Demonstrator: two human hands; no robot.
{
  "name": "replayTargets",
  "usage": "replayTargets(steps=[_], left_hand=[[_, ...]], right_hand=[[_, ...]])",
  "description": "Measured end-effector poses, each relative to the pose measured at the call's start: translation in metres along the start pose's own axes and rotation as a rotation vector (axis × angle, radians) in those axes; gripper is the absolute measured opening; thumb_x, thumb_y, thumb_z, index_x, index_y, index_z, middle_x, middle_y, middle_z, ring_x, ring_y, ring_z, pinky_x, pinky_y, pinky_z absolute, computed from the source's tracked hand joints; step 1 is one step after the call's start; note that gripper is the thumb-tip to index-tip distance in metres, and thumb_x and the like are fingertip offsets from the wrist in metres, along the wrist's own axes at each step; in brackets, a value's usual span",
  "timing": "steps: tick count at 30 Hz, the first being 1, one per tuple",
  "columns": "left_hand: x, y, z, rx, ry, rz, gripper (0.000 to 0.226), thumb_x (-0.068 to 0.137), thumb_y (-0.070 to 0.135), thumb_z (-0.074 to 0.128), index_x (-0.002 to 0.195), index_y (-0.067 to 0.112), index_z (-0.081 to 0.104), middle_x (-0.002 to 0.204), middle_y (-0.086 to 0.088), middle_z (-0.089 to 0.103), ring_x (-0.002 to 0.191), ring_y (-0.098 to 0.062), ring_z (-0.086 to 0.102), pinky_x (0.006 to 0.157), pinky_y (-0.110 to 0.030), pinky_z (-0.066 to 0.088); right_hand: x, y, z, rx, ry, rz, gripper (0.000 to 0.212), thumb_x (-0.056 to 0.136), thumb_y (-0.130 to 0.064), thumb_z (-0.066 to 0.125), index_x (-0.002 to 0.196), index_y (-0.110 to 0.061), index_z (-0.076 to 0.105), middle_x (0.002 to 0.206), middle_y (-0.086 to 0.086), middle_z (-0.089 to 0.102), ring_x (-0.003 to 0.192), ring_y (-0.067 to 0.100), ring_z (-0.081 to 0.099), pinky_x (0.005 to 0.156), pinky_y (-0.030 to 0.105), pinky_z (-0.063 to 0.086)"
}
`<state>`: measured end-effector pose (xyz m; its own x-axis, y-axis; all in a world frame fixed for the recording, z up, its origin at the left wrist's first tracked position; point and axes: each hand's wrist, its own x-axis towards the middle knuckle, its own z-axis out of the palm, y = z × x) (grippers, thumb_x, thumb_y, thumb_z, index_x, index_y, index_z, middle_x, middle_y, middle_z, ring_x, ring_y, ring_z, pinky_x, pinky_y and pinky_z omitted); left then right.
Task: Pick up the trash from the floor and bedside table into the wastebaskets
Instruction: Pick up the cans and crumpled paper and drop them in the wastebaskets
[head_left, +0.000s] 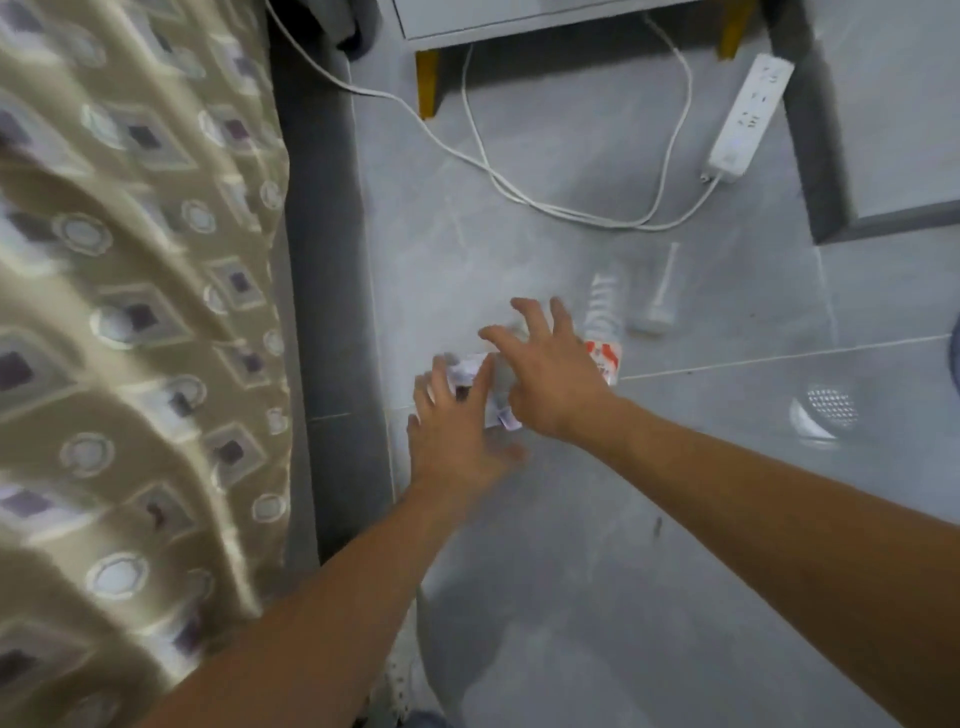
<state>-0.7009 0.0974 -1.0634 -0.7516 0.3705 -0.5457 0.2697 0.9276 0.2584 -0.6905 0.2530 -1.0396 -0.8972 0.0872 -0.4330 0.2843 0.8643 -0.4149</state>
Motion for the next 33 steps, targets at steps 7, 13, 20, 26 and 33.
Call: replayTargets(steps=[7,13,20,26,33], left_hand=[[0.029,-0.007,0.046,0.234,0.106,0.19,0.113,0.068,0.091,0.056,0.159,0.04,0.012,0.168,-0.01,0.003,0.152,-0.042,0.01,0.115,-0.058,0.025],[0.033,-0.018,0.056,0.182,0.31,0.406,0.078,0.072,0.051,0.082,0.137,0.027,0.045,0.129,-0.011,0.052,0.108,-0.032,0.051,0.077,-0.044,0.052],[0.043,-0.018,0.044,-0.088,0.176,0.377,0.035,0.098,0.024,0.057,0.132,0.015,0.054,0.121,-0.008,0.047,0.098,-0.019,0.049,0.068,-0.034,0.052],[0.027,-0.032,0.023,-0.26,0.235,0.435,0.026,0.101,0.015,0.058,0.126,0.015,0.056,0.115,0.005,0.049,0.094,-0.008,0.058,0.075,-0.025,0.052],[-0.029,-0.035,-0.003,-0.205,0.352,0.315,0.005,0.102,0.015,0.057,0.098,0.015,0.054,0.104,-0.002,0.042,0.073,-0.028,0.054,0.067,-0.04,0.051]], right_hand=[[0.037,0.021,0.035,-0.264,-0.001,0.21,0.068,0.085,-0.03,0.07,0.143,-0.028,0.035,0.157,0.017,0.02,0.14,0.056,0.022,0.1,0.058,0.043],[0.03,0.039,0.042,-0.202,0.161,0.114,0.046,0.078,0.007,0.064,0.119,-0.011,0.054,0.127,0.017,0.045,0.109,0.038,0.045,0.068,0.041,0.044],[-0.001,0.044,0.038,0.209,0.294,0.072,0.029,0.073,0.01,0.057,0.097,-0.005,0.05,0.101,0.012,0.05,0.073,0.027,0.047,0.062,0.036,0.033],[-0.035,0.031,0.029,0.288,0.32,0.022,0.022,0.085,0.001,0.058,0.092,-0.018,0.048,0.091,-0.001,0.052,0.073,0.019,0.049,0.064,0.03,0.038],[-0.124,0.032,0.023,0.426,0.315,0.064,0.013,0.089,-0.005,0.051,0.084,-0.017,0.052,0.078,-0.003,0.053,0.07,0.019,0.051,0.061,0.03,0.04]])
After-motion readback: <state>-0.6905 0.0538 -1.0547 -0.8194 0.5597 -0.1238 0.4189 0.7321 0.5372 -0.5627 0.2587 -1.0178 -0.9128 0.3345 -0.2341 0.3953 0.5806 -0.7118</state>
